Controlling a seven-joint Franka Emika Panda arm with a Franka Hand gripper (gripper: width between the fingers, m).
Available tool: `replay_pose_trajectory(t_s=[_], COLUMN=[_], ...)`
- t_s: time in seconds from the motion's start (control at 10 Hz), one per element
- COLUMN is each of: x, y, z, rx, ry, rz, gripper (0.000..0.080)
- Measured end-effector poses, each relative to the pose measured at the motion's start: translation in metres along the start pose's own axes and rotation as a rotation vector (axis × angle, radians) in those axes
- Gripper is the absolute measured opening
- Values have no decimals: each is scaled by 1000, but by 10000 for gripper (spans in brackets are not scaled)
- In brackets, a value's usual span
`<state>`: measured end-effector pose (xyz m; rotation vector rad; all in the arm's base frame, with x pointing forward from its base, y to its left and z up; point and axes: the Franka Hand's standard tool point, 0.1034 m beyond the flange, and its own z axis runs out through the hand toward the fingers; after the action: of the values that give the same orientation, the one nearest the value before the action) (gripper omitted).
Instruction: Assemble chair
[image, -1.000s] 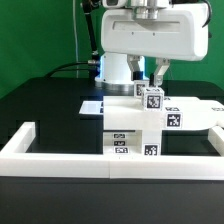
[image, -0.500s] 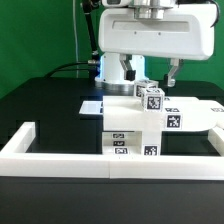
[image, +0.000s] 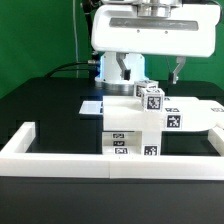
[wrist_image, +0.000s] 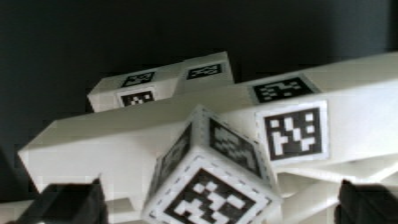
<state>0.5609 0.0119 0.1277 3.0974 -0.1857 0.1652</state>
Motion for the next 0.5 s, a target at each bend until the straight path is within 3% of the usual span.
replay_pose_trajectory(t_s=[0.5], x=[0], y=[4], z=[4], rx=[-16], ry=[0], rz=[-356], gripper=[649])
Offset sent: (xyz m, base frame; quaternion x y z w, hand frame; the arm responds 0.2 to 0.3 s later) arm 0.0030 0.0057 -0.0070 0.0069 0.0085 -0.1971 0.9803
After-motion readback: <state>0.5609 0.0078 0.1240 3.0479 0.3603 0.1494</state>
